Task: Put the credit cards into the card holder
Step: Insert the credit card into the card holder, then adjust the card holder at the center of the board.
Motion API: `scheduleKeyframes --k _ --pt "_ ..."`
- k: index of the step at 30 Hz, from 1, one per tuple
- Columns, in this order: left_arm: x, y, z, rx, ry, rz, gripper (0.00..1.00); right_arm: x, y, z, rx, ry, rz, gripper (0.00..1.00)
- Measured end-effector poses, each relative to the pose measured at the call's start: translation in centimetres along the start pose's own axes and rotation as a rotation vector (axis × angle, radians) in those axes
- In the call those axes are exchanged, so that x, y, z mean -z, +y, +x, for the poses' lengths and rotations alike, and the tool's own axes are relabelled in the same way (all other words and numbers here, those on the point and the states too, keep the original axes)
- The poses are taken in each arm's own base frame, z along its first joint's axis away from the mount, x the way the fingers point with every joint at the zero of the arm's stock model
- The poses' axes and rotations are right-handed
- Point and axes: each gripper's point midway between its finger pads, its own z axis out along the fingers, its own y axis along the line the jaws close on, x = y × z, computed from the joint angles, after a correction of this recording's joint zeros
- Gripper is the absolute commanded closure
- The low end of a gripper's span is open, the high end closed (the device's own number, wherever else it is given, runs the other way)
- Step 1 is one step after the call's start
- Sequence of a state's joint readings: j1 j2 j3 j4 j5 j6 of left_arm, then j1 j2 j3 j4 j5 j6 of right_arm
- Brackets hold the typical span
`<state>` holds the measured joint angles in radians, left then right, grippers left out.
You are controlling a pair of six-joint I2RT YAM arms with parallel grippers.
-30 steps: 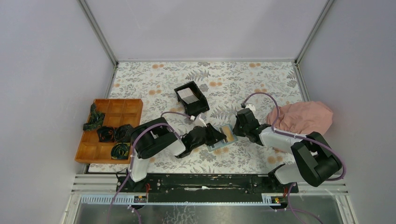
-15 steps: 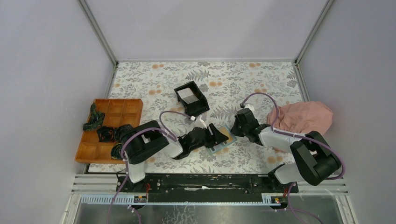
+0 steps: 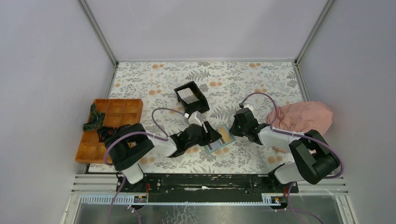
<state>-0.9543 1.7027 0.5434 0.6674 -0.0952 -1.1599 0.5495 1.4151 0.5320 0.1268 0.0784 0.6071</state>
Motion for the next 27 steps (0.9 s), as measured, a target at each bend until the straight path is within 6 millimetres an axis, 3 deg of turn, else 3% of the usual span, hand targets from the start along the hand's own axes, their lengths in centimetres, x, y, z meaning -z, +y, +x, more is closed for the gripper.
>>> scheduleKeyframes --k 12,27 --pt "2.6 1.8 -0.7 -0.042 -0.026 -0.071 0.31 -0.1 0.3 0.0 -0.001 0.004 -0.011 0.91" --pt "5.7 3.5 2.2 -0.091 0.004 -0.131 0.31 -0.1 0.3 0.0 -0.001 0.003 -0.012 0.92"
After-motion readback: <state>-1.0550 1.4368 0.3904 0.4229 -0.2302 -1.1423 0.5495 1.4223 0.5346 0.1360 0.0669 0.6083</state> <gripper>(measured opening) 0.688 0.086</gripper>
